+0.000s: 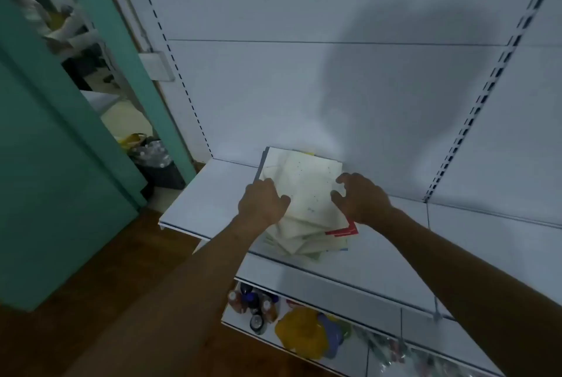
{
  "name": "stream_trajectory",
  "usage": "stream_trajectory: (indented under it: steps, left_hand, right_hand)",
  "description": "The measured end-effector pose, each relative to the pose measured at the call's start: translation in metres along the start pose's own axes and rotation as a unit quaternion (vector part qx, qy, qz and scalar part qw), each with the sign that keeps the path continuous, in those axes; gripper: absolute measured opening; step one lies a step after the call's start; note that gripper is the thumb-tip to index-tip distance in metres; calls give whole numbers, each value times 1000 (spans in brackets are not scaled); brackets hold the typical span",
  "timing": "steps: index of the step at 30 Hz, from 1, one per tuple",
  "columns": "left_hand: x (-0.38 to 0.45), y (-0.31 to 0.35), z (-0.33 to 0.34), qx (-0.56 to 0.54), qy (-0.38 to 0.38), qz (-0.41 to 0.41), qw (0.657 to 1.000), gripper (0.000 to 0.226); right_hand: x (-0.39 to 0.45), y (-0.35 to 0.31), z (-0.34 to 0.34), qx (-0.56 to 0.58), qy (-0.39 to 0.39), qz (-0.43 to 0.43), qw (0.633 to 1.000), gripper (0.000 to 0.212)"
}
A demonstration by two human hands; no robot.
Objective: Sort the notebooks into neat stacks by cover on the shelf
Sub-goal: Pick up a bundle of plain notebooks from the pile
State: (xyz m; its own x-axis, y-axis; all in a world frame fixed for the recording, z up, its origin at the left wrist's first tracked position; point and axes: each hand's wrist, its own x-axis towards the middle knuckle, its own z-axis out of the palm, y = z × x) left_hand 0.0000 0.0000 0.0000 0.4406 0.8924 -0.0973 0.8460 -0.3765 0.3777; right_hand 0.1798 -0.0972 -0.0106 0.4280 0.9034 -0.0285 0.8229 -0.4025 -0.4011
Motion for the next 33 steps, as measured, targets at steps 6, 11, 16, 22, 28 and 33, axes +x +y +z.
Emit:
stream_trajectory:
  steps: [6, 11, 16, 22, 28, 33]
  left_hand:
    - [11, 9, 11, 23, 7, -13, 1000, 53]
    - [11, 20, 21, 14, 26, -43, 999, 49]
    - [14, 28, 29, -42, 36, -71, 996, 48]
    - [36, 16, 11, -226, 8, -127, 966, 33]
    - [45, 6, 0, -344, 12, -152, 926, 29]
    - [51, -2, 8, -342, 5, -148, 928, 28]
  right_hand:
    - [12, 2, 24, 14, -29, 55, 998, 48]
    - [22, -7, 30, 145, 2, 121, 982, 50]
    - [27, -8, 30, 239, -13, 187, 953, 60]
    - [24, -6, 18, 380, -49, 258, 887, 70]
    - [17, -5, 14, 409, -60, 245, 877, 40]
    - [18, 0, 17, 434, -55, 257, 862, 32]
